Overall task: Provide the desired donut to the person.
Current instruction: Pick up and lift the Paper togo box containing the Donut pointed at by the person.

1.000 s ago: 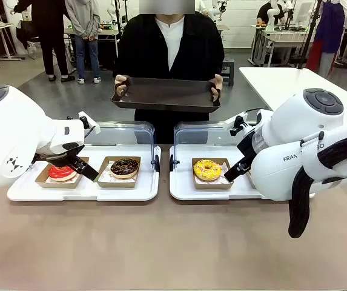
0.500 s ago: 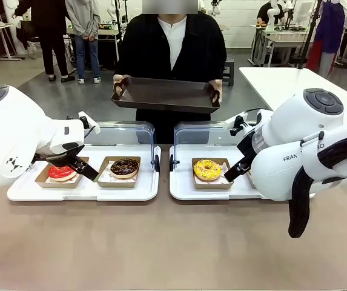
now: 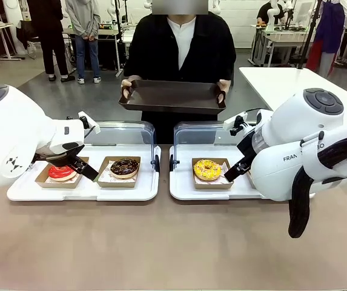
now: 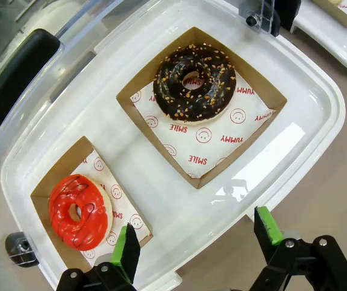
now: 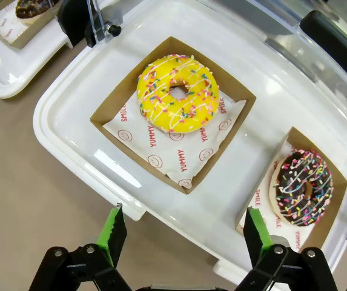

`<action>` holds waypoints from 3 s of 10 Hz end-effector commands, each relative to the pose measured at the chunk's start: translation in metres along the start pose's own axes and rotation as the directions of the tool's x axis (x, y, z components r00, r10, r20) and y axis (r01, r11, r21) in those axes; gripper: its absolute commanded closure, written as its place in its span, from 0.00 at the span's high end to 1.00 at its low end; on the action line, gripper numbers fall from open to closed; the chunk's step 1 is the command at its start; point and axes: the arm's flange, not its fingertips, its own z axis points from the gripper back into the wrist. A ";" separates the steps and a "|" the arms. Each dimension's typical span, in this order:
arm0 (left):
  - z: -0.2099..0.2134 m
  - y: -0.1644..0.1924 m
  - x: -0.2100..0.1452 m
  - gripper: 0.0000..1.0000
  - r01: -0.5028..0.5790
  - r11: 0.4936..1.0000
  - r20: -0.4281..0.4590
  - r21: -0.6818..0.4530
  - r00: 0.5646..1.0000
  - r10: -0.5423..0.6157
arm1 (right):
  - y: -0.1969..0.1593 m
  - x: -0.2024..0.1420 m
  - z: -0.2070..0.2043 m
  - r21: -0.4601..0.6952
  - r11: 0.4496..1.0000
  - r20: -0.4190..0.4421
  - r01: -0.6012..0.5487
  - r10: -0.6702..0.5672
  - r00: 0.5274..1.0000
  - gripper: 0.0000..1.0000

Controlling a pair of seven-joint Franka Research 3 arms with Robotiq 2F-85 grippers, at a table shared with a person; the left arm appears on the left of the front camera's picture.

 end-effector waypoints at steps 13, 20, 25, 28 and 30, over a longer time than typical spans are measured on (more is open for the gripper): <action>0.186 -0.026 -0.054 1.00 0.078 0.988 0.095 0.132 0.991 -0.091 | 0.081 -0.063 0.184 -0.214 0.974 0.009 -0.075 0.079 0.997 1.00; 0.217 0.023 0.010 1.00 -0.099 0.993 0.107 -0.060 0.989 0.105 | 0.046 0.002 0.234 -0.036 0.999 0.149 0.032 -0.026 0.988 1.00; 0.241 0.109 0.011 1.00 0.138 0.753 0.357 -0.643 0.924 0.135 | -0.038 -0.050 0.291 0.326 0.901 0.630 -0.288 0.020 0.777 1.00; 0.252 0.143 -0.001 1.00 0.280 0.677 0.492 -0.681 0.859 0.139 | -0.096 -0.083 0.294 0.406 0.852 0.739 -0.330 -0.093 0.667 1.00; 0.249 0.170 -0.008 1.00 0.244 0.739 0.517 -0.628 0.841 0.161 | -0.124 -0.084 0.287 0.447 0.889 0.645 -0.101 -0.242 0.725 1.00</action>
